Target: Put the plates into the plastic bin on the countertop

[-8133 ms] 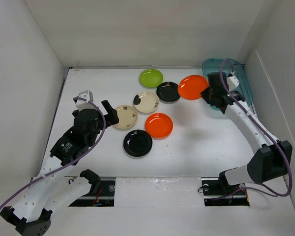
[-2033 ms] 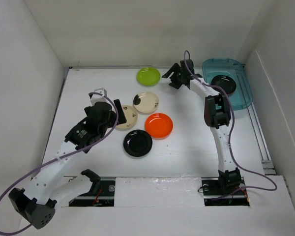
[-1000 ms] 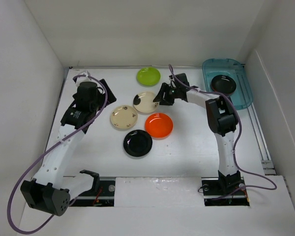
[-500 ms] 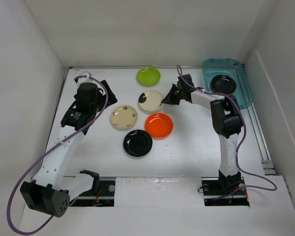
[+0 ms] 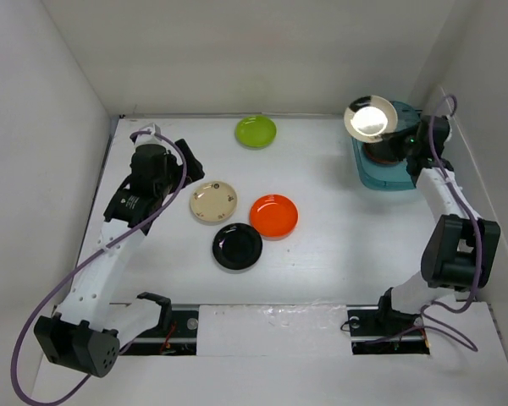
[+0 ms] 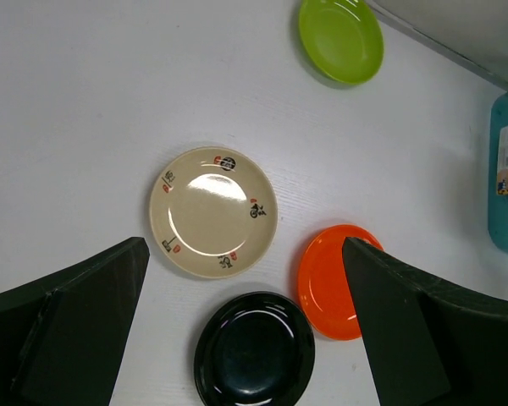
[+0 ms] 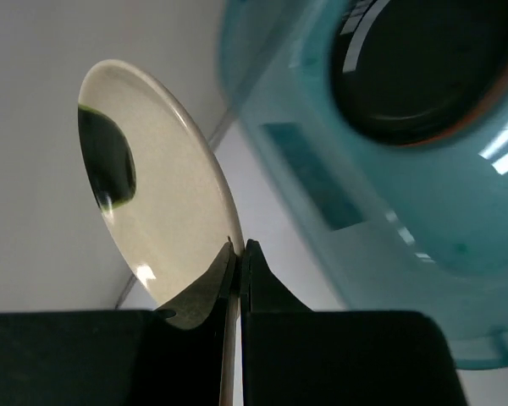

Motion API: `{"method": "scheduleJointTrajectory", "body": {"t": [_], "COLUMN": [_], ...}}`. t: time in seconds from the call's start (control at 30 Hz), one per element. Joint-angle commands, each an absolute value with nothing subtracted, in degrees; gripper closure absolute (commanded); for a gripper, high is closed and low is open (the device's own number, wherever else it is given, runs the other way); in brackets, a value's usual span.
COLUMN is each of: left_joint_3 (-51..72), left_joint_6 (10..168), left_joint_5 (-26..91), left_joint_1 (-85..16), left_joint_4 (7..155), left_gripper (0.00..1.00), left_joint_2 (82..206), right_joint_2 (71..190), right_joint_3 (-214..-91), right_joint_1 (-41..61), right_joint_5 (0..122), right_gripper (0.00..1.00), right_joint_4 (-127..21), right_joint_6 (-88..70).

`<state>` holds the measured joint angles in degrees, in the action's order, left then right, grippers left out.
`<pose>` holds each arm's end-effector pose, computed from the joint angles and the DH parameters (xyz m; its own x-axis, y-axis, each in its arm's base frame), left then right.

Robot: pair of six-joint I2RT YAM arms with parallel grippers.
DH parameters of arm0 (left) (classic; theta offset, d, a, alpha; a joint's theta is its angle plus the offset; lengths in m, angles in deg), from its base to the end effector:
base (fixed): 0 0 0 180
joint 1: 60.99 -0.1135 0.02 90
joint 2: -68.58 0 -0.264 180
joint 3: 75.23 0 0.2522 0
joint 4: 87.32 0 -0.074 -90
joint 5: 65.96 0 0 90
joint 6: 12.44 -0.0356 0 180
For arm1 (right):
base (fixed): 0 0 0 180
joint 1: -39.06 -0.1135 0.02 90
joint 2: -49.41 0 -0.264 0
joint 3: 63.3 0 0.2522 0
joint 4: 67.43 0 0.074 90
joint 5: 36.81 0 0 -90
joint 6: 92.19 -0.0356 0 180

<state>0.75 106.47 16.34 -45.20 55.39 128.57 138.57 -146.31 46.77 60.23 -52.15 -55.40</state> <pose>0.2248 -0.0586 0.3719 -0.3783 -0.3909 -0.8391 -0.0381 0.9123 -0.4078 0.3659 -0.0451 0.3105 -0.2007 0.8292 -0.5216 0.3020 0.5589 0.7723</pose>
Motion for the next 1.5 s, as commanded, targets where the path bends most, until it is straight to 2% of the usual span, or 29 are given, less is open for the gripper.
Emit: {"method": "scheduleJointTrajectory", "body": {"t": [0.0, 0.1, 0.4, 0.47, 0.53, 0.7, 0.83, 0.9, 0.93, 0.97, 1.03, 1.1, 1.23, 1.33, 1.37, 1.47], "left_joint_3": [-0.21, -0.21, -1.44, -1.44, -1.44, -1.97, -1.97, -1.97, -1.97, -1.97, -1.97, -1.97, -2.49, -2.49, -1.97, -1.97], "left_joint_6": [105.25, 104.73, 104.19, 104.19, 104.19, 104.19, 103.67, 103.67, 103.67, 103.67, 103.67, 103.67, 103.67, 103.67, 103.67, 104.98], "left_joint_5": [18.85, 19.38, 20.61, 21.22, 21.23, 21.23, 21.23, 21.76, 21.76, 21.76, 22.28, 22.28, 21.76, 21.76, 21.15, 18.08], "left_joint_1": [-45.08, -45.08, -45.08, -45.08, -45.08, -45.08, -45.08, -45.08, -45.08, -45.08, -45.08, -45.08, -45.08, -45.08, -45.08, -45.08], "left_joint_4": [58.09, 58.09, 59.32, 59.32, 59.84, 59.84, 59.84, 59.84, 59.84, 60.37, 60.37, 60.37, 60.37, 60.37, 60.37, 59.06], "left_gripper": [0.00, 0.00, 0.00, 0.00, 0.00, 0.00, 0.00, 0.00, 0.00, 0.00, 0.00, 0.00, 0.00, 0.00, 0.00, 0.00], "left_joint_2": [126.41, 125.80, 123.51, 123.51, 123.51, 122.99, 122.98, 122.98, 122.98, 122.98, 122.98, 122.98, 123.59, 124.12, 124.13, 124.13], "right_joint_2": [140.02, 143.18, 156.80, 158.82, 161.29, 163.14, 161.66, 159.46, 158.23, 154.91, 150.77, 144.70, 140.73, 139.59, 139.59, 143.97], "right_joint_3": [-142.80, -142.27, -154.30, -156.49, -157.91, -160.28, -160.90, -160.38, -159.68, -158.98, -155.65, -153.53, -154.13, -154.75, -154.75, -156.15], "right_joint_1": [52.66, 56.19, 58.05, 58.05, 58.05, 58.58, 58.58, 57.88, 57.87, 57.26, 55.87, 54.37, 51.02, 47.87, 46.03, 36.89], "right_joint_5": [59.87, 60.82, 59.16, 59.16, 57.86, 57.23, 57.23, 56.62, 56.61, 56.61, 56.61, 56.61, 56.44, 65.20, 71.49, 81.11], "right_gripper": [1.00, 1.00, 1.00, 0.97, 0.90, 0.88, 0.38, 0.30, 0.30, 0.25, 0.25, 0.14, 0.14, 0.14, 0.15, 0.15], "right_joint_4": [-54.89, -59.88, -57.72, -56.84, -56.13, -54.98, -54.46, -54.46, -54.46, -55.24, -57.43, -60.42, -57.37, -55.69, -55.69, -53.14], "right_joint_6": [-59.49, -62.83, -62.83, -62.83, -62.83, -62.83, -62.22, -61.52, -60.99, -60.21, -59.41, -58.10, -55.71, -49.42, -46.86, -37.10]}}
